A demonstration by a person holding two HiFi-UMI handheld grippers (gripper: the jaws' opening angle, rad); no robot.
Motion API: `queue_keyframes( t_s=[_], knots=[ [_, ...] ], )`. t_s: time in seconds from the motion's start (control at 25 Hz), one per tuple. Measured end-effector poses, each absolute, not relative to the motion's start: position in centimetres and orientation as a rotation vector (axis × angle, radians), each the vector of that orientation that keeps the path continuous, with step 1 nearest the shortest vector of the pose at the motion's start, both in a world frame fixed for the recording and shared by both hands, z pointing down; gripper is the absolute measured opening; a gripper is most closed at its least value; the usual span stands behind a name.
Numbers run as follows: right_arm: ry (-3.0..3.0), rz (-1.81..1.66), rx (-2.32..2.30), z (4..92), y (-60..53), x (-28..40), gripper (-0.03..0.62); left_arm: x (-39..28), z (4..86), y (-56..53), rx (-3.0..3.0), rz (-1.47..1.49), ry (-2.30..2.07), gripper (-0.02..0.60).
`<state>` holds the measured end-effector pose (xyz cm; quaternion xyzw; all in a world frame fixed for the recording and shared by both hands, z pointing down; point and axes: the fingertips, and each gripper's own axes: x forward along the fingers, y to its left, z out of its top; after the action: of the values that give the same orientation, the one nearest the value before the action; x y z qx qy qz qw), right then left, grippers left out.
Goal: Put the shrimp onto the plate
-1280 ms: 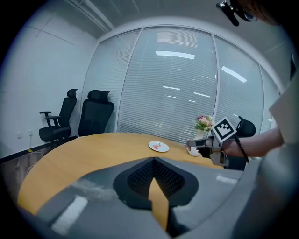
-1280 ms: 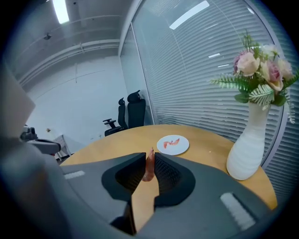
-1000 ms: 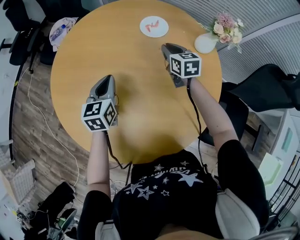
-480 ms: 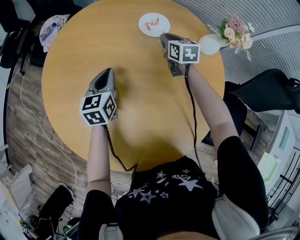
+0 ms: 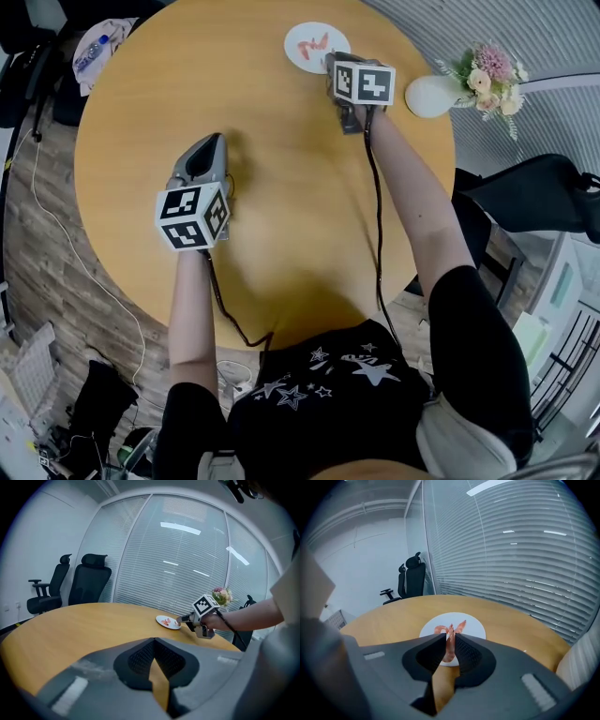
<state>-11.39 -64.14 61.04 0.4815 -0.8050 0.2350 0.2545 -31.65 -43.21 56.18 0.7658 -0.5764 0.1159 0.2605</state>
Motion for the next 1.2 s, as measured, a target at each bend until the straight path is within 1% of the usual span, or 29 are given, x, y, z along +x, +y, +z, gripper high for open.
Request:
queue_keyframes(
  t_s=[0.56, 1.2],
  knots=[
    [-2.069, 0.797, 1.31, 63.6, -66.1, -11.5, 0.063, -31.5, 57.7, -43.3, 2.052, 0.297, -1.529, 0.002],
    [-1.99, 0.853, 1.373, 64.3, -66.9, -10.5, 0.071, -32.1, 57.7, -43.0, 2.037, 0.288, -1.54, 0.002]
  ],
)
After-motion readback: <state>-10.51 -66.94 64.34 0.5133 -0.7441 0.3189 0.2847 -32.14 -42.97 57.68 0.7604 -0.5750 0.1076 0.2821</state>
